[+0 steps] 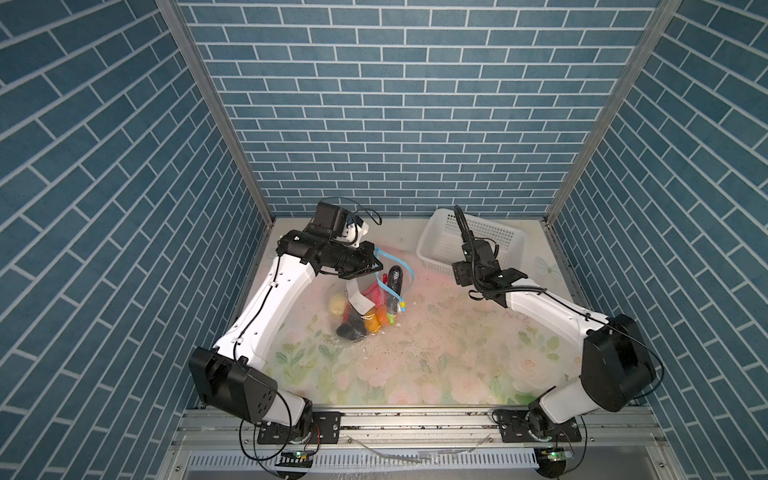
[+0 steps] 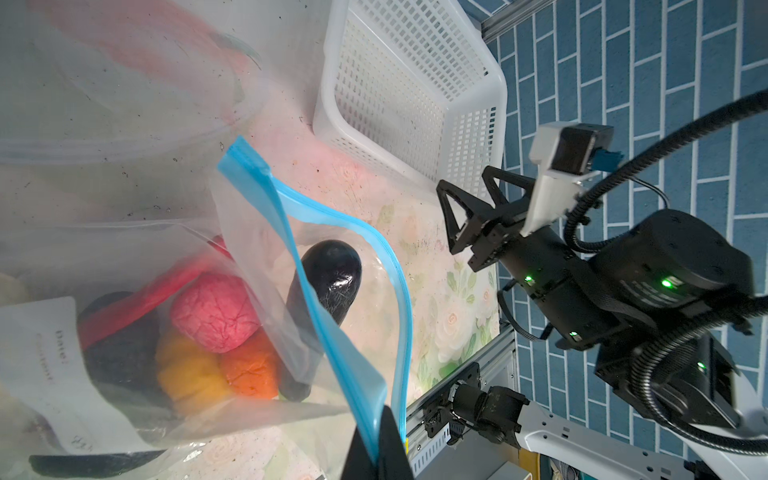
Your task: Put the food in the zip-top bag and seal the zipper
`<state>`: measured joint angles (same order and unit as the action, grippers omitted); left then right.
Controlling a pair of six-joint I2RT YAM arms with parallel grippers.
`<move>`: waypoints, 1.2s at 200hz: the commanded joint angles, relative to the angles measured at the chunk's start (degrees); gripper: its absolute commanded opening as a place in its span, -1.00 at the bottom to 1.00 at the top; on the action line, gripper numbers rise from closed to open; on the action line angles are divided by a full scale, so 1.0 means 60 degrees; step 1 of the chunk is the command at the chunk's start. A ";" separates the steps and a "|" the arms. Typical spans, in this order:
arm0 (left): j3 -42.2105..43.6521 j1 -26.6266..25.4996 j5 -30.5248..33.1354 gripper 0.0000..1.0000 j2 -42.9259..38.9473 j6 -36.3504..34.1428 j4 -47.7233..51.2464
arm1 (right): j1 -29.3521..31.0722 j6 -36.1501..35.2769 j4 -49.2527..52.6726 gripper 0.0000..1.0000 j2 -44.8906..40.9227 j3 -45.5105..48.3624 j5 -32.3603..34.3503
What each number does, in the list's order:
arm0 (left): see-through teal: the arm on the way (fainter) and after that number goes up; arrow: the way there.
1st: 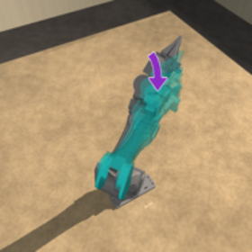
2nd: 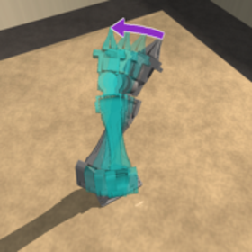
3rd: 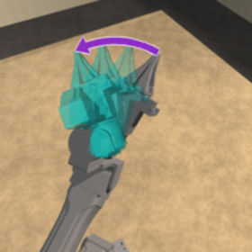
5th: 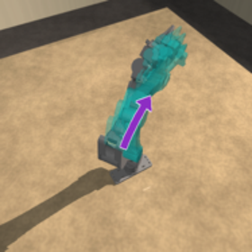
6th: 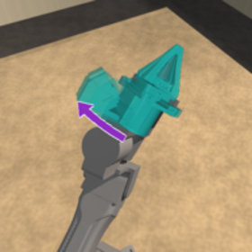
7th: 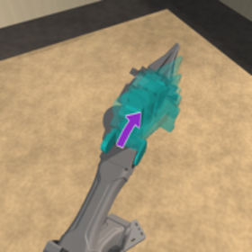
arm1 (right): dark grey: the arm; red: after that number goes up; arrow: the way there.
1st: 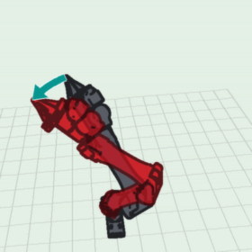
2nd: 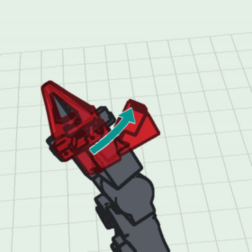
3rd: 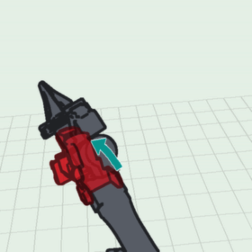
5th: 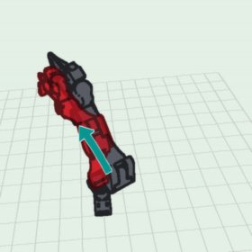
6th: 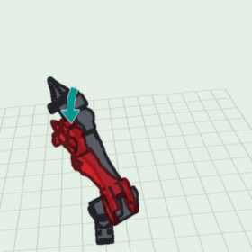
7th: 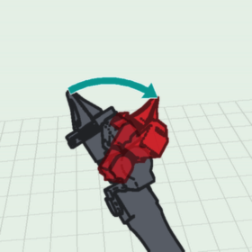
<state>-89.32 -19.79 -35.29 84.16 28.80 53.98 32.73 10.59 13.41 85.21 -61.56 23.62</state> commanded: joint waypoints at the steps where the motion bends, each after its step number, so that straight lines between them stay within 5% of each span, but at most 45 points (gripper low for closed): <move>1: 0.0150 -0.0026 -0.0181 -1.00 -0.0067 -0.0053 -0.0219 | 0.0031 0.1929 0.1556 0.61 -0.0566 -0.0200 -0.0085; 71: 0.0166 -0.0025 -0.0344 -1.00 -0.0016 -0.0180 -0.0136 | 0.0068 0.6034 0.3503 0.45 -0.1471 0.0660 -0.2932; 131: 0.0324 -0.0023 -0.0318 -1.00 -0.0231 -0.0207 -0.0190 | -0.0203 0.3742 0.1324 0.52 0.0053 0.1045 -0.1113; 174: 0.0341 -0.0026 -0.0250 -1.00 -0.0365 -0.0223 -0.0090 | -0.0889 0.2565 0.0616 0.52 0.1755 0.0171 -0.1095; 240: 0.0250 -0.0019 -0.0198 -1.00 -0.0283 -0.0185 -0.0023 | -0.1969 0.1907 0.0256 0.51 0.1890 -0.0004 -0.0753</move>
<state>-87.35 -19.79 -36.47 82.72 28.49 53.12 23.31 24.67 16.99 96.60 -57.65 17.08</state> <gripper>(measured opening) 0.047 0.759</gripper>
